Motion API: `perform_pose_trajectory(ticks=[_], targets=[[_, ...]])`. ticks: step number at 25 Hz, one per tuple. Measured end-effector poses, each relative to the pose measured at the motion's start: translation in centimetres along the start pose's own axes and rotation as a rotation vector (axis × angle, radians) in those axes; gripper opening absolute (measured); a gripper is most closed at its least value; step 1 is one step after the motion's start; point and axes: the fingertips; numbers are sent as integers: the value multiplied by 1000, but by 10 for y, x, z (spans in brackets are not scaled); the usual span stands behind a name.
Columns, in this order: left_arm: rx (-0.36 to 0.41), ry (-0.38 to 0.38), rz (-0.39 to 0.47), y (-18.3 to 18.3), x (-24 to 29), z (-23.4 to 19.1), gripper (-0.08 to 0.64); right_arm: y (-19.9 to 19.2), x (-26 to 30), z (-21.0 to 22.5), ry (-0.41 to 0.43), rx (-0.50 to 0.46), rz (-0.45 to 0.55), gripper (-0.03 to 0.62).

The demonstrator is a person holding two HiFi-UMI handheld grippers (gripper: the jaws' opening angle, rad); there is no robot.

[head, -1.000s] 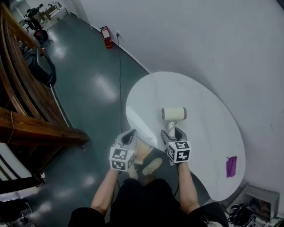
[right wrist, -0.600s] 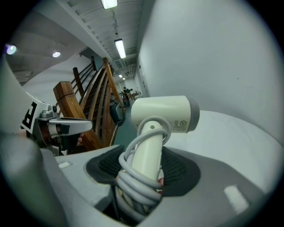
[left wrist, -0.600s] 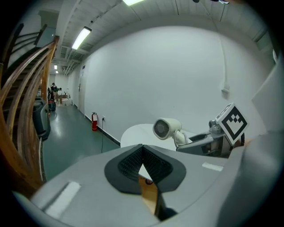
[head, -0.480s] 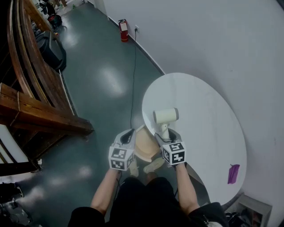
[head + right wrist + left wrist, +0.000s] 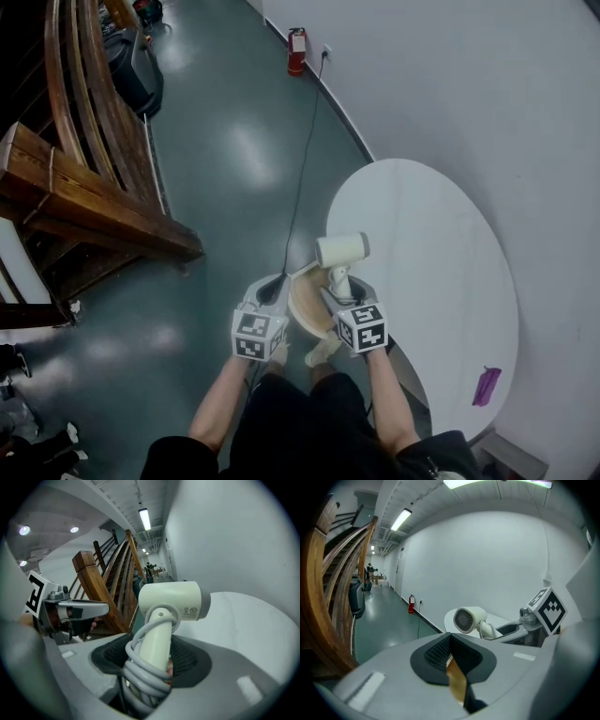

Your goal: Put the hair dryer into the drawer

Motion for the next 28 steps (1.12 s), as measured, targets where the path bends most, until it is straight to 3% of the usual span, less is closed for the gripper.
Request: perform_pose_trajectory(ticks=[10,28], targets=[[-65,40,-33,-51,-14,-19,6,-51,34,-34,83,-41,-114,261],[-155,65,-91,-129,-4,-41,6,-119,77,-48,148,-85,-254,261]])
Point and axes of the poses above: the fingertips, and each gripper's own axes: x forward along the fingers, z to its right, y out of its top, and after that the axes turned 2 degrees about y, right-handed
